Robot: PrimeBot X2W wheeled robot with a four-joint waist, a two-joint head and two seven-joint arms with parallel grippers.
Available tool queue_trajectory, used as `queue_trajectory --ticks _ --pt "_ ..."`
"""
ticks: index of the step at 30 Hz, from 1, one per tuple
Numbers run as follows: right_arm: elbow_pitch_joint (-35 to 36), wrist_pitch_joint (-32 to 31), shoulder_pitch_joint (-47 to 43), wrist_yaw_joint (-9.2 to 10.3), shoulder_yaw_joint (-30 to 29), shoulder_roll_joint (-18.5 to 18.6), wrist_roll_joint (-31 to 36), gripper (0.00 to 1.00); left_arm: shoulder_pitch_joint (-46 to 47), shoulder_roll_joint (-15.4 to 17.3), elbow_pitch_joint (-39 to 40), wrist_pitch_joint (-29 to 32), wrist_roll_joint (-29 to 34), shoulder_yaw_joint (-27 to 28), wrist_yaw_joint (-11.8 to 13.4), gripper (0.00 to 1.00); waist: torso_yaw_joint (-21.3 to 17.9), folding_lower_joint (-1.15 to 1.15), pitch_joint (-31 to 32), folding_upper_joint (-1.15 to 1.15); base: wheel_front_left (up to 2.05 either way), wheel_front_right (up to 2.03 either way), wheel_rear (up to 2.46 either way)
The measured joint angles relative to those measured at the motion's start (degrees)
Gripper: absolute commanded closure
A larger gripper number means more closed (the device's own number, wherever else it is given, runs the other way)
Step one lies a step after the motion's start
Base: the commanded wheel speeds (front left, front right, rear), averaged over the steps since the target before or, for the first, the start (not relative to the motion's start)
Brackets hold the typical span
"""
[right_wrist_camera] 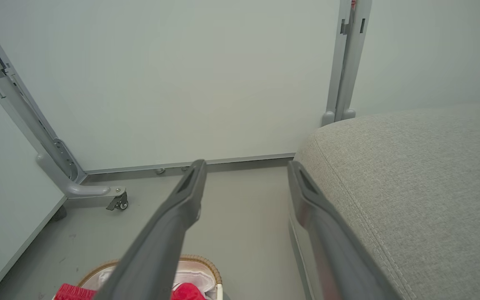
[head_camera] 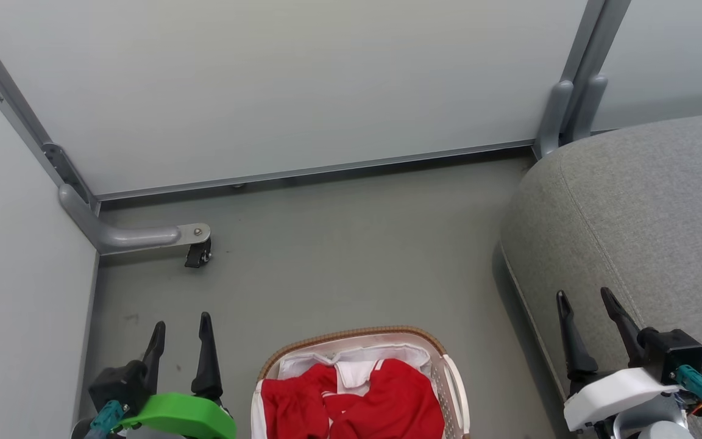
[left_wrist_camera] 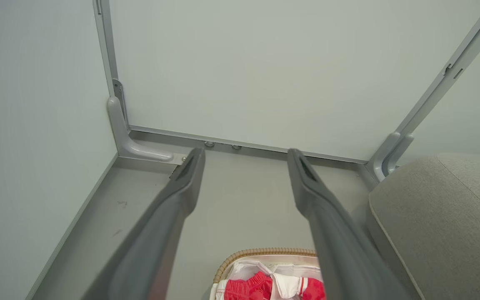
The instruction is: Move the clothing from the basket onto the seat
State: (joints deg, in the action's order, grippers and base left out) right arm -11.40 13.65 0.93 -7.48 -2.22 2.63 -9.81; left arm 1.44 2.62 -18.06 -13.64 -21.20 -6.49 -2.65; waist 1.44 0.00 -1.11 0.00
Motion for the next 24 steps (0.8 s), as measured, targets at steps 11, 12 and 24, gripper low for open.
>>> queue_trajectory --ticks 11,12,24 --pt "0.0 1.1 -0.2 -0.01 0.3 0.1 4.7 0.00 -0.1 0.0 -1.2 -1.1 3.3 -0.7 0.2 0.00 0.2 0.00 -0.1 0.00 0.00 0.00 0.00" --pt "-0.1 1.1 -0.2 -0.01 0.3 0.1 5.1 0.00 -0.1 0.0 -1.3 -1.1 3.6 -0.7 0.2 0.00 0.2 0.00 -0.2 0.00 0.00 0.00 0.00" --pt "-0.4 1.3 -0.2 -0.01 0.5 0.1 5.7 0.00 -0.1 0.0 -3.0 -1.4 3.8 -0.8 0.2 0.00 0.3 0.00 -0.1 0.00 0.00 0.00 0.00"
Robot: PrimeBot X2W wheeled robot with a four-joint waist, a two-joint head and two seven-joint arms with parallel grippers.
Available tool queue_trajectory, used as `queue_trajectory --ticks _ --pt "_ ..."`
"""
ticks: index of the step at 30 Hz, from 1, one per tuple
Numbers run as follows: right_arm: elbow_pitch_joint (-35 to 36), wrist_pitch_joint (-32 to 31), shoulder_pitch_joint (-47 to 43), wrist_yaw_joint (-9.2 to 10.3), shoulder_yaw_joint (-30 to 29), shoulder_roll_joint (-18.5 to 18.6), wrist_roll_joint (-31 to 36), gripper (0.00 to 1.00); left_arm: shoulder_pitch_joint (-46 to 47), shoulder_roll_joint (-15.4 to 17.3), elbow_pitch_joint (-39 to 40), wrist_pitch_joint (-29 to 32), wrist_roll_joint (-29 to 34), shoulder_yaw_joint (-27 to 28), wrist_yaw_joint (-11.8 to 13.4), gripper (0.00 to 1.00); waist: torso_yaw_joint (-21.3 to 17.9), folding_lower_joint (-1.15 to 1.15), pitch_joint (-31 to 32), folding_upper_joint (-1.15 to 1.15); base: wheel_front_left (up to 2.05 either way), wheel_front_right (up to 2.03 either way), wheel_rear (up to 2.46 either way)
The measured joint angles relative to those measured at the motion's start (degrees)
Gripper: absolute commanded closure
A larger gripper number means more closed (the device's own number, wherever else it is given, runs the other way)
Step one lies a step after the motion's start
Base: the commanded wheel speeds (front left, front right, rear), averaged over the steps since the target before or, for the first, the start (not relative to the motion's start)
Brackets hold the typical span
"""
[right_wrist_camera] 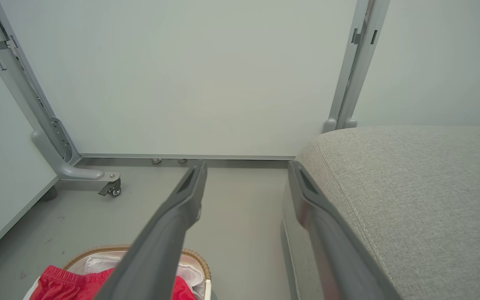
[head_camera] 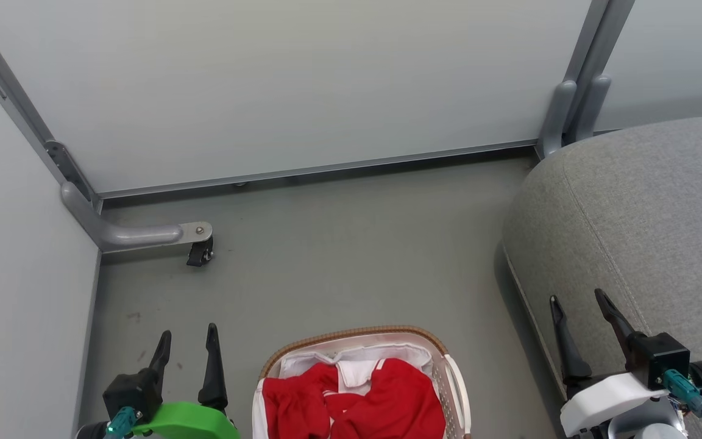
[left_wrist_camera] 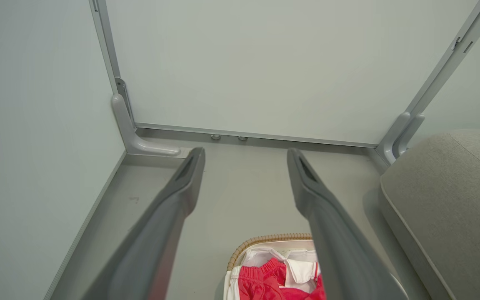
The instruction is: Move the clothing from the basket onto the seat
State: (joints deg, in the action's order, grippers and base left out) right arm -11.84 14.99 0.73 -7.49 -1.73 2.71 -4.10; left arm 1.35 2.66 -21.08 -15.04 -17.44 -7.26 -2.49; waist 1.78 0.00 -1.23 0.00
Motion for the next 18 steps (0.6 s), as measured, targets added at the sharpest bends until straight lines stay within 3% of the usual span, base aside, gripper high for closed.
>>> queue_trajectory --ticks 18 --pt "0.1 0.0 0.0 0.00 0.1 0.0 0.0 0.00 0.0 0.0 -0.2 0.0 0.0 0.0 0.0 0.00 -0.2 0.00 -0.6 0.00 0.00 0.00 0.00"
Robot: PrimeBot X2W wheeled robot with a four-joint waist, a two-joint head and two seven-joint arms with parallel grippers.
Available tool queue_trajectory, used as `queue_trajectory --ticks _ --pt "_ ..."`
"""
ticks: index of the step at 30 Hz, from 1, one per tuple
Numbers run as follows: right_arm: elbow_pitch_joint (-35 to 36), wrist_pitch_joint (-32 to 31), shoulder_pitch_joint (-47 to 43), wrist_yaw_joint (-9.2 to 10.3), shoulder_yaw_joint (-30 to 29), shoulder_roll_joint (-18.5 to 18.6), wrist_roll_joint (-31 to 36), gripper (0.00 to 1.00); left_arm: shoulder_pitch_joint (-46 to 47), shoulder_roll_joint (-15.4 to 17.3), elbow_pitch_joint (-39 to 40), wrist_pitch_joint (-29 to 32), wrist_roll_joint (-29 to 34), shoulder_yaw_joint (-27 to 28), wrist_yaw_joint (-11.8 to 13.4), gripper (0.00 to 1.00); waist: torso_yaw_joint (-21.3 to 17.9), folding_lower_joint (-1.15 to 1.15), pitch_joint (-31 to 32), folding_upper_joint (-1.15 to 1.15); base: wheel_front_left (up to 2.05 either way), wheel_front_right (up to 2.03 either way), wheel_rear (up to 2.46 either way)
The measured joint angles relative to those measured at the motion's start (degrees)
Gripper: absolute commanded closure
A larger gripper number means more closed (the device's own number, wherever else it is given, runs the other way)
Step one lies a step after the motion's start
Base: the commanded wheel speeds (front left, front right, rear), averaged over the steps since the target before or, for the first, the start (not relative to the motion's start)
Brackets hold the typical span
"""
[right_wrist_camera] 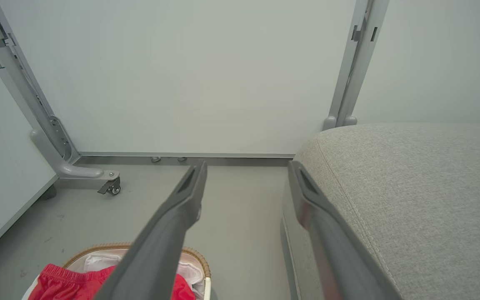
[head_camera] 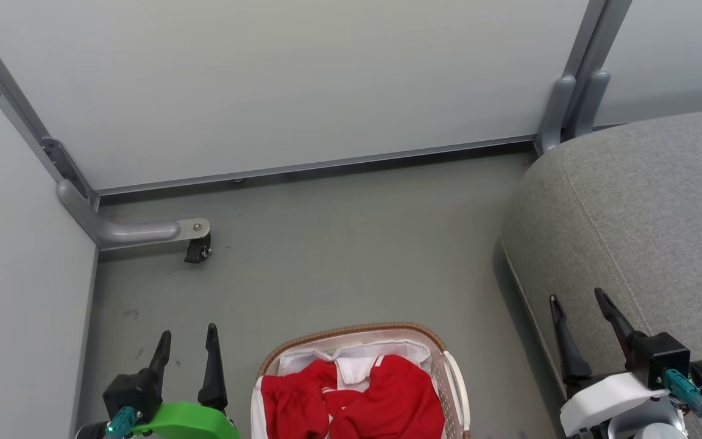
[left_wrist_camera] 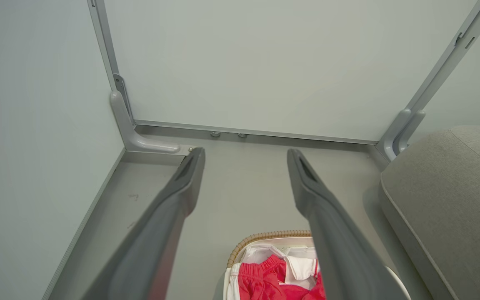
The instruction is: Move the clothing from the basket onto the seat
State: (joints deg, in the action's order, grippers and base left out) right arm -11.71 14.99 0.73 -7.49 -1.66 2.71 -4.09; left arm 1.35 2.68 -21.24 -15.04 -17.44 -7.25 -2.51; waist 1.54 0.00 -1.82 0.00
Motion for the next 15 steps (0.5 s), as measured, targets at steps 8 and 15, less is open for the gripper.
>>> queue_trajectory --ticks 8,15 --pt "0.9 0.0 1.4 0.00 -0.1 0.0 0.0 0.00 2.0 0.0 -0.3 0.0 0.6 -1.1 -0.4 0.00 -0.4 0.00 -2.5 0.00 0.00 0.00 0.00" --pt "2.0 0.0 5.2 0.00 0.1 0.0 0.0 0.00 8.1 0.0 -7.4 -0.1 4.5 -4.4 -1.6 0.00 -0.9 0.00 -7.4 0.00 0.00 0.00 0.00"
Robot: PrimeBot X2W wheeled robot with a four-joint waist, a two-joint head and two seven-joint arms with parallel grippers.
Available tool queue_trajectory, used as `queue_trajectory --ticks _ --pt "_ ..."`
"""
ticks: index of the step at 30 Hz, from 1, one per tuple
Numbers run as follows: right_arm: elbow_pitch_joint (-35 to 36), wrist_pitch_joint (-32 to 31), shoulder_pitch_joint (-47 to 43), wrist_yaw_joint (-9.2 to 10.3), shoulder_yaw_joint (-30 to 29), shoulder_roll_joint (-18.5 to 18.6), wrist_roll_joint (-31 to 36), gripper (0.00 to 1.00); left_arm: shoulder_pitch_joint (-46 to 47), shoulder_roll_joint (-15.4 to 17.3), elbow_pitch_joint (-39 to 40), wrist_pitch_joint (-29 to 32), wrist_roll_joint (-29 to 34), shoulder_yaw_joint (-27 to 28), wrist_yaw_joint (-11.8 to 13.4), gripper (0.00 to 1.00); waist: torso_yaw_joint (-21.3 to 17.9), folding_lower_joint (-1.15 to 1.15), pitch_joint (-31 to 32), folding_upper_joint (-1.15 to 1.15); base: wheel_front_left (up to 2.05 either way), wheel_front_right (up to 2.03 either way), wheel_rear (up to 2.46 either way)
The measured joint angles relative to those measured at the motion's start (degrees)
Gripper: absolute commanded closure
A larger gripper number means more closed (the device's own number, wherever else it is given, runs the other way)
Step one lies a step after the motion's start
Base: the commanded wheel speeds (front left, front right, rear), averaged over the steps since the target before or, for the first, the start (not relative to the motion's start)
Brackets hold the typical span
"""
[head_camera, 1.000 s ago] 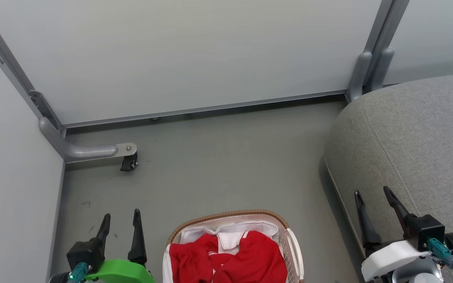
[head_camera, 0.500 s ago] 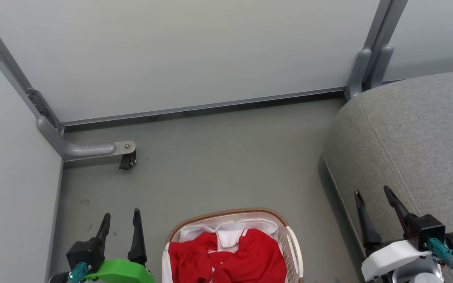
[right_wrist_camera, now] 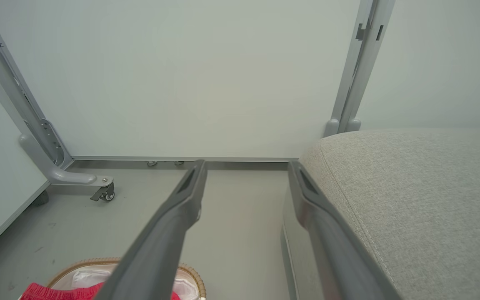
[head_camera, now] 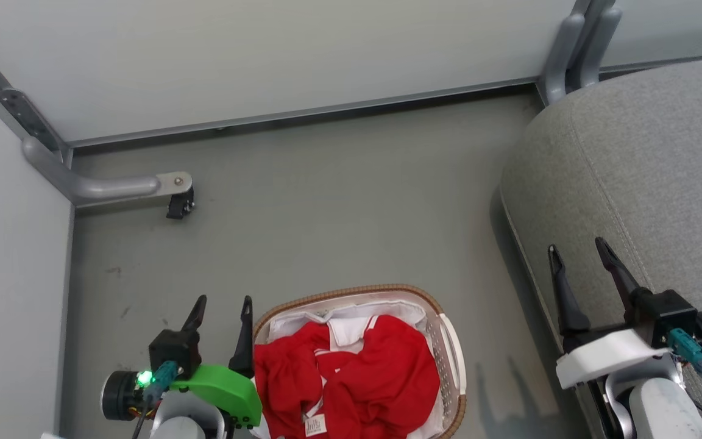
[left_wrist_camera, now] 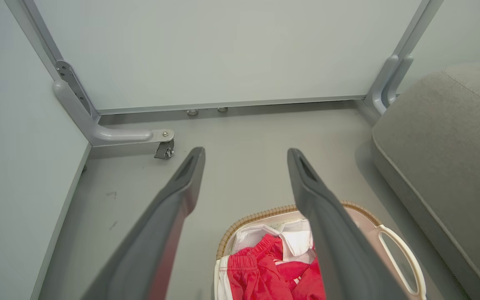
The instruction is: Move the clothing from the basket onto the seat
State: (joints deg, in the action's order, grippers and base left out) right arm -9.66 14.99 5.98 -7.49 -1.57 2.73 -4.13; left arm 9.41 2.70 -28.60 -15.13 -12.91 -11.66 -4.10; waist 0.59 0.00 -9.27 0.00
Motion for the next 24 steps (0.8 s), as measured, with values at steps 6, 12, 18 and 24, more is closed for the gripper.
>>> queue_trajectory --ticks 6,12,18,24 --pt "0.7 0.0 4.6 -0.01 1.1 0.0 -0.3 0.00 8.1 0.0 -13.0 0.0 4.4 -3.9 -1.5 0.00 -0.9 0.00 -5.9 0.00 0.00 0.00 0.00" --pt "1.3 0.0 8.4 -0.01 2.9 0.0 -1.0 0.00 16.5 1.0 -25.8 0.0 7.5 -7.7 -2.4 0.00 -2.2 0.00 -12.5 0.00 0.00 0.00 0.00" --pt "1.6 0.0 11.0 -0.01 4.2 0.0 -2.0 0.00 24.1 1.8 -33.8 0.4 10.4 -12.0 -3.0 0.00 -3.7 0.01 -18.7 0.00 0.00 0.00 0.00" --pt "1.6 0.0 12.4 -0.01 5.5 0.0 -3.2 0.00 29.1 2.3 -39.7 3.1 13.1 -16.4 -3.2 0.00 -5.4 0.01 -23.6 0.00 0.00 0.00 0.00"
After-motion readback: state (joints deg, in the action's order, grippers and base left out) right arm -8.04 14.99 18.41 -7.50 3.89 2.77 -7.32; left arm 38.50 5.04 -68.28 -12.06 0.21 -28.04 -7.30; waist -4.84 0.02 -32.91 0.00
